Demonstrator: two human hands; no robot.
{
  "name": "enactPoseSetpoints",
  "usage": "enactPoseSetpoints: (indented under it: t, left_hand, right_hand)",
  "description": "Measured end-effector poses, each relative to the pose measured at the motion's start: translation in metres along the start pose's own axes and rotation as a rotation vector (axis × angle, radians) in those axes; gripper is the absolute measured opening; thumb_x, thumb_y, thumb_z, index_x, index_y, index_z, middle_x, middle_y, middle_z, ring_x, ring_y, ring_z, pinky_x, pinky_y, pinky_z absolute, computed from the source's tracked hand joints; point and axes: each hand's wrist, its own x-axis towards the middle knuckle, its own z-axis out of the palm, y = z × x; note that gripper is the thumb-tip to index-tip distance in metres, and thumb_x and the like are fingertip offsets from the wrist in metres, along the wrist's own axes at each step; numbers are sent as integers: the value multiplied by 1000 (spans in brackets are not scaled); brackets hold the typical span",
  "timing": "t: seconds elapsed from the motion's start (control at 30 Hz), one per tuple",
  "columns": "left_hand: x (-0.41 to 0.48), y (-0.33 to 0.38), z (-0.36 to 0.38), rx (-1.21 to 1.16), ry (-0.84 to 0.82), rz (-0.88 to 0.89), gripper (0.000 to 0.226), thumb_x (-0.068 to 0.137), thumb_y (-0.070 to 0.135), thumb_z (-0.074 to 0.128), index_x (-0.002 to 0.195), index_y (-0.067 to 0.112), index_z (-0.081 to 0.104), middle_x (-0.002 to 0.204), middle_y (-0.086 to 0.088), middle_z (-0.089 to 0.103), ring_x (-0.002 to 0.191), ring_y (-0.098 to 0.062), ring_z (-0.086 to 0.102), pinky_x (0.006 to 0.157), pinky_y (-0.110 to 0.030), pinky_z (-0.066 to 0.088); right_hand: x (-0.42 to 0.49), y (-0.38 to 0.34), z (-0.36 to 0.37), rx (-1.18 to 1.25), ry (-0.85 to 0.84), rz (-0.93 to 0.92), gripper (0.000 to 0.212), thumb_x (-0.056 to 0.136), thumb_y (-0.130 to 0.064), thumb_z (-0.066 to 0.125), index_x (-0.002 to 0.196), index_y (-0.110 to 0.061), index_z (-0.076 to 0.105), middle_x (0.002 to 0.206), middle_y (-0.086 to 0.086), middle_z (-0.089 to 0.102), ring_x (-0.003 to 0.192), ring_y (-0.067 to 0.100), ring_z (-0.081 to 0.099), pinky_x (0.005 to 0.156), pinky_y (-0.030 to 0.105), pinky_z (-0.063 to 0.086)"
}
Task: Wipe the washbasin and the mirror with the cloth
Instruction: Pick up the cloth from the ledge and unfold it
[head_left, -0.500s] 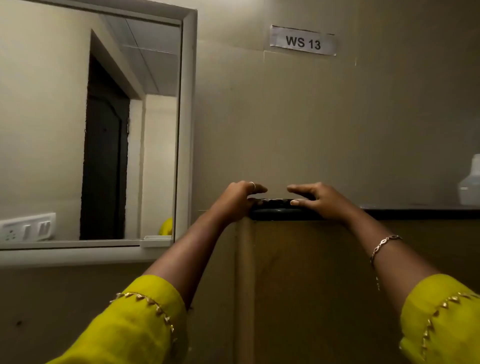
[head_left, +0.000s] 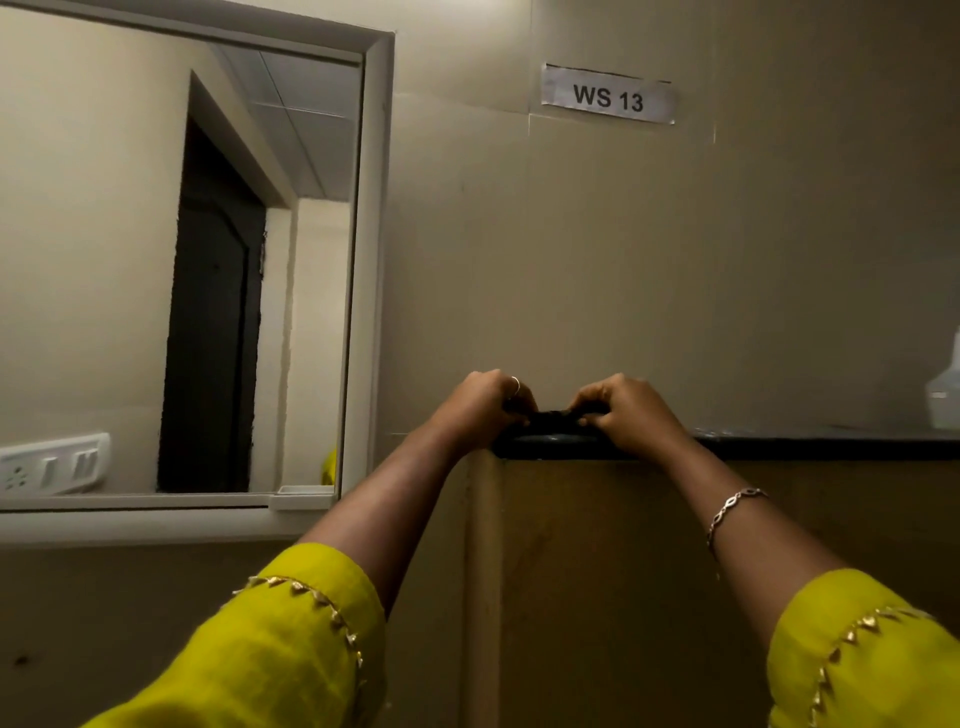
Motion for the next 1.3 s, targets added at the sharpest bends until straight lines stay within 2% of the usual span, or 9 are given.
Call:
enactPoseSetpoints:
  t: [0.23, 0.33, 0.5, 0.6, 0.73, 0.8, 0.93, 1.13, 1.3]
  left_hand:
    - [-1, 1, 0, 6, 142, 28, 20, 85, 2, 55, 102, 4, 66, 102, -17, 68, 94, -29, 63, 84, -41, 52]
    - [-7, 0, -4, -64, 254, 58, 18, 86, 3, 55, 100, 5, 66, 98, -15, 69, 89, -26, 64, 82, -42, 54]
    - [-24, -7, -24, -147, 415, 157, 14, 86, 5, 58, 97, 4, 66, 88, -4, 67, 84, -14, 62, 83, -30, 54]
    - [-37, -9, -39, -185, 487, 164, 10, 86, 3, 55, 92, 3, 63, 82, 0, 62, 80, -14, 63, 77, -24, 53]
    - [-59, -13, -56, -222, 565, 152, 9, 89, 4, 50, 93, 4, 58, 74, 10, 55, 69, -2, 56, 61, -11, 49]
    - [-73, -18, -64, -232, 576, 136, 8, 90, 4, 49, 93, 6, 56, 76, 12, 54, 69, -1, 55, 60, -7, 47]
    - [-100, -31, -79, -243, 584, 87, 8, 91, 8, 48, 91, 13, 54, 75, 8, 56, 67, -1, 56, 60, -12, 49]
    - [-146, -50, -89, -188, 605, -12, 7, 91, 9, 47, 90, 10, 53, 73, 0, 56, 68, -14, 55, 58, -15, 46]
    - [-192, -68, -81, -177, 510, -132, 7, 91, 11, 46, 90, 11, 53, 69, 3, 52, 62, -5, 48, 54, -14, 38]
  right_hand:
    - [-7, -8, 1, 53, 179, -32, 20, 83, -2, 61, 97, -11, 73, 103, 10, 71, 96, 25, 65, 86, 32, 51]
    - [-7, -16, -1, 97, 251, -67, 20, 84, 0, 59, 96, -10, 72, 100, 11, 72, 93, 25, 65, 80, 26, 50]
    - [0, -40, -10, 179, 302, -152, 19, 83, 0, 60, 92, -10, 73, 94, 9, 73, 89, 23, 66, 79, 25, 50]
    - [3, -62, -12, 239, 319, -210, 18, 82, -1, 61, 92, -10, 73, 93, 8, 73, 88, 20, 66, 81, 24, 49]
    - [3, -92, -7, 317, 325, -262, 17, 81, -1, 62, 89, -10, 74, 90, 7, 73, 86, 18, 66, 79, 24, 50]
    - [1, -107, -3, 351, 308, -291, 16, 82, -2, 62, 90, -10, 73, 89, 6, 73, 84, 16, 65, 78, 23, 49]
    - [-5, -134, 6, 381, 243, -348, 15, 83, -5, 63, 92, -11, 73, 90, 5, 72, 84, 16, 64, 79, 25, 51]
    - [-24, -167, 33, 487, 86, -391, 13, 84, -5, 63, 94, -7, 70, 86, 2, 66, 84, 17, 64, 77, 24, 53]
    - [-54, -177, 74, 698, -135, -306, 12, 84, -7, 62, 90, -15, 68, 79, -9, 62, 82, 8, 60, 77, 21, 51]
